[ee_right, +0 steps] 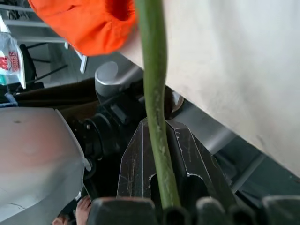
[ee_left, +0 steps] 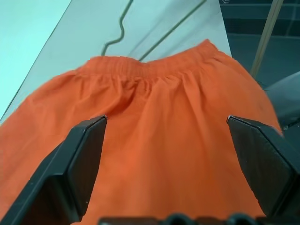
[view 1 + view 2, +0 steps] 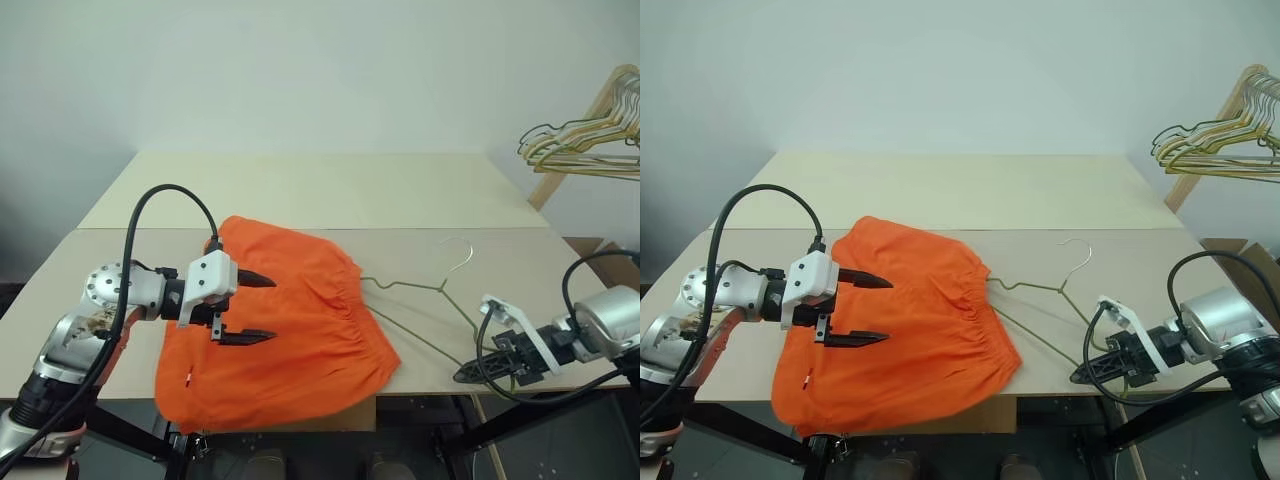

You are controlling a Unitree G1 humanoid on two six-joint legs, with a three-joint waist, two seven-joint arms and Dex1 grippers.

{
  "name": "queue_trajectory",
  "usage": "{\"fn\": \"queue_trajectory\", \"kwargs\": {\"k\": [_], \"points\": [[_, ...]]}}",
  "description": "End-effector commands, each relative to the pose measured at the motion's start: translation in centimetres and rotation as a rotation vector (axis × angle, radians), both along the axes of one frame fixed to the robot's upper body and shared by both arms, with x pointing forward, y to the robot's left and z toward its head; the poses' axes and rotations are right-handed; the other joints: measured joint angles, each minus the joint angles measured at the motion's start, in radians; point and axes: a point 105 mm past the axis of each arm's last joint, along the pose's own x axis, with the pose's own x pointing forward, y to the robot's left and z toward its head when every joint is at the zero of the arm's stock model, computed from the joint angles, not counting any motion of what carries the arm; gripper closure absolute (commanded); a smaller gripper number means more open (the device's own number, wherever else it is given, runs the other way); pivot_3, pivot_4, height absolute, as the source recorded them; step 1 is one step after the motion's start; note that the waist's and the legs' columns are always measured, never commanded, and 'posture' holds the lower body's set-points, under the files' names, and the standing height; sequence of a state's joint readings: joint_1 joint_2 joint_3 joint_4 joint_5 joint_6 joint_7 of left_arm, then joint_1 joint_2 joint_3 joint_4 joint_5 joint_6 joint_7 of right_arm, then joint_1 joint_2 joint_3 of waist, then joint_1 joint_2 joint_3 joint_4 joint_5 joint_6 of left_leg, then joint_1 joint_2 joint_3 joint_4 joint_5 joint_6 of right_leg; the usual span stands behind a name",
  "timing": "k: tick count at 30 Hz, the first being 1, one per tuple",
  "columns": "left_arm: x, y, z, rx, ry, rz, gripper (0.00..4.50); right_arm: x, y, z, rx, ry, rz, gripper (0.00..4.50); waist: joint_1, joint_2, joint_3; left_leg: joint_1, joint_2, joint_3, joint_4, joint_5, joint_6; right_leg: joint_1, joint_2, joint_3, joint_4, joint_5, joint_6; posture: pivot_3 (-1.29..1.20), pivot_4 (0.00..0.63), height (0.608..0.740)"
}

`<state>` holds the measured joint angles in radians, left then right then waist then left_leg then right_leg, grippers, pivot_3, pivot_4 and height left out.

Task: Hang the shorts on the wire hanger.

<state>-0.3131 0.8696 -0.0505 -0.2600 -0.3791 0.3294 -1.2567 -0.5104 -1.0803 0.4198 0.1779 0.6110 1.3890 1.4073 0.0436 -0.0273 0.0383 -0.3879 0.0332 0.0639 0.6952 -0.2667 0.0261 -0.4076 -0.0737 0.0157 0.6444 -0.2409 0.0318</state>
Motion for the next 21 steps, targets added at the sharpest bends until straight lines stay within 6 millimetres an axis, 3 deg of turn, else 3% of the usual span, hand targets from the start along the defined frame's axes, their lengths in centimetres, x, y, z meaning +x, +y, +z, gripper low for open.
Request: {"fn": "queue_trajectory", "kwargs": {"k": [1,8,16,21], "points": [[0.0,0.0,0.9,0.0,-0.043,-0.005,0.04,0.9,0.1,0.1,-0.024,-0.027,-0.018,4.5,-0.002,0.0,0.0,0.0,0.0,0.0,0.0,0.0,0.0,0.0,0.0,0.0,0.0,0.0,0.0,0.11,0.0,0.74],[0.2,0.1,0.9,0.01,-0.05,-0.005,0.04,3.3,-0.6,1.2,0.018,-0.073,-0.163,4.5,0.003,0.0,0.0,-0.001,0.0,0.001,0.0,0.0,0.0,0.0,0.0,0.0,0.0,0.0,0.0,0.11,0.0,0.74],[0.2,0.2,0.8,0.02,-0.054,-0.008,0.04,1.2,0.1,3.0,0.114,-0.046,-0.061,4.5,0.007,0.0,0.0,-0.001,0.0,0.0,0.0,0.0,0.0,0.0,0.0,-0.001,-0.001,0.0,0.0,0.11,0.0,0.74],[0.2,0.0,0.6,0.021,-0.055,-0.016,0.04,-0.4,0.0,2.0,0.043,0.005,0.018,4.5,0.004,0.0,0.0,-0.001,0.0,0.0,0.0,0.0,0.0,0.0,0.0,-0.001,-0.001,0.0,0.0,0.11,0.0,0.74]]}}
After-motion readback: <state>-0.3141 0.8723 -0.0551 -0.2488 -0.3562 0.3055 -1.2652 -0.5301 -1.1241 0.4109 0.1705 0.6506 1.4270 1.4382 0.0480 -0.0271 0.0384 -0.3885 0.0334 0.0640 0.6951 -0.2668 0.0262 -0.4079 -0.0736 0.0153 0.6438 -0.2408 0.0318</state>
